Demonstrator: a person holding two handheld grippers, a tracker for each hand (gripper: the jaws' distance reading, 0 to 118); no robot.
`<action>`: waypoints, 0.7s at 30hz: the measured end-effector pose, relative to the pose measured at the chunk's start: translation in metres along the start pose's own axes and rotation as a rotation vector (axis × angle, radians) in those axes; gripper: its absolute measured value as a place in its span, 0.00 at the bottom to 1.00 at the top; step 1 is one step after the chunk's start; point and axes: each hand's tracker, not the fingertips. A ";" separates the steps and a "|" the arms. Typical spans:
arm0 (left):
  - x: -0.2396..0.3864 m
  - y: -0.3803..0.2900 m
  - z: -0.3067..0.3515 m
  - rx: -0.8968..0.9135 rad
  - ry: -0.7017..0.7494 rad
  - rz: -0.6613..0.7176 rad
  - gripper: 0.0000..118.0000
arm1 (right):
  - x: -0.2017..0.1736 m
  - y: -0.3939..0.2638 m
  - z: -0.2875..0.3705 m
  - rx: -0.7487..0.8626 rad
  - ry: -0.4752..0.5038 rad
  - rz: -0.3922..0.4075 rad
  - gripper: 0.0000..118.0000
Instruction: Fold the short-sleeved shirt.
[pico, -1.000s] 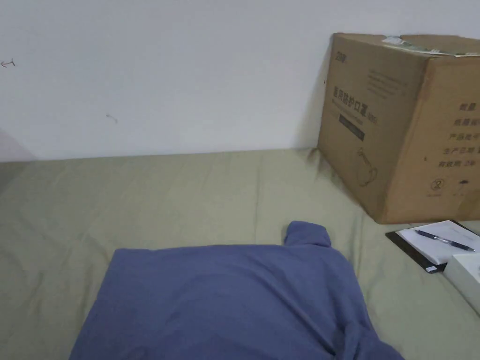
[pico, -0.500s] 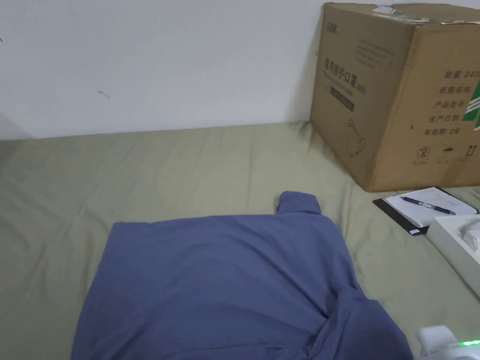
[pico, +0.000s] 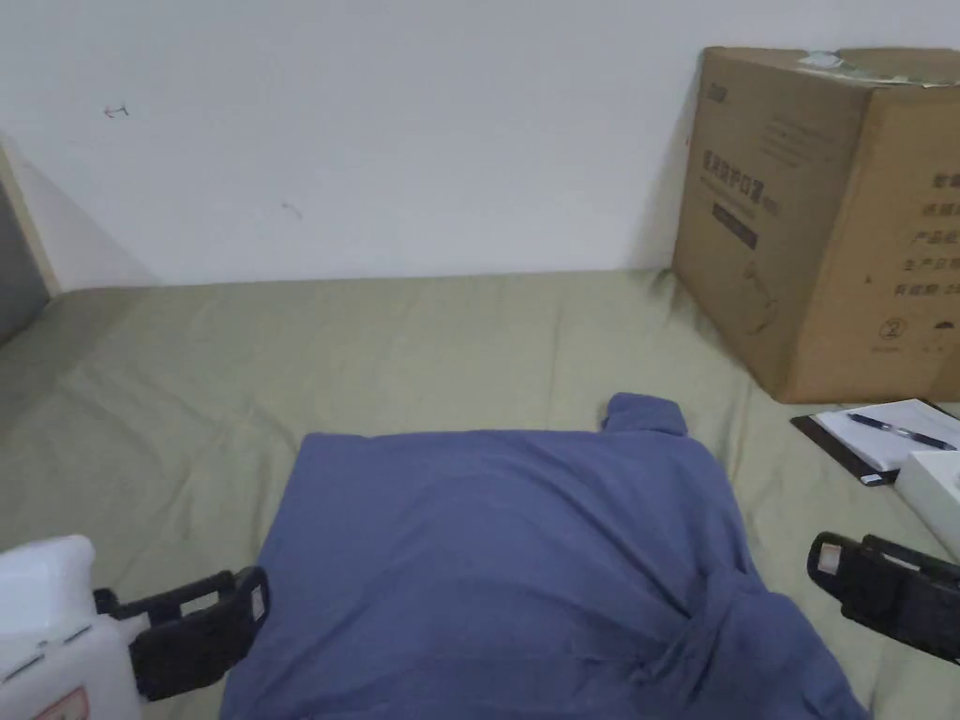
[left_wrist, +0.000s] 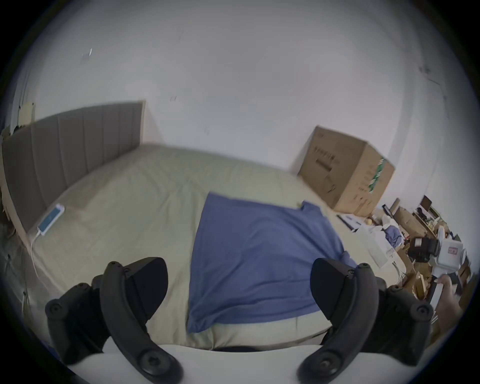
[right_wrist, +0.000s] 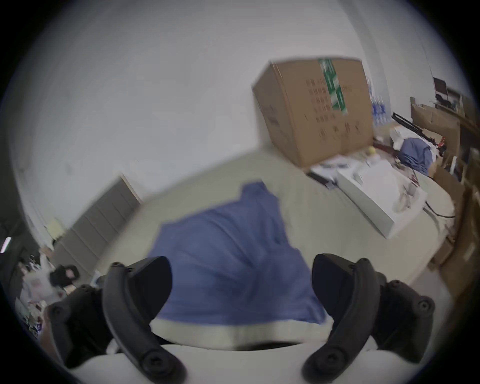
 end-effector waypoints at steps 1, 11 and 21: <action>0.004 -0.005 0.008 0.038 -0.014 -0.020 0.84 | -0.007 -0.004 0.008 0.049 0.033 0.002 0.86; -0.011 -0.025 0.004 -0.136 0.105 -0.082 0.00 | -0.017 -0.023 0.009 0.004 0.082 0.102 0.00; -0.057 -0.065 -0.101 -0.648 0.167 -0.050 0.97 | -0.018 -0.050 -0.015 -0.195 0.099 0.224 0.00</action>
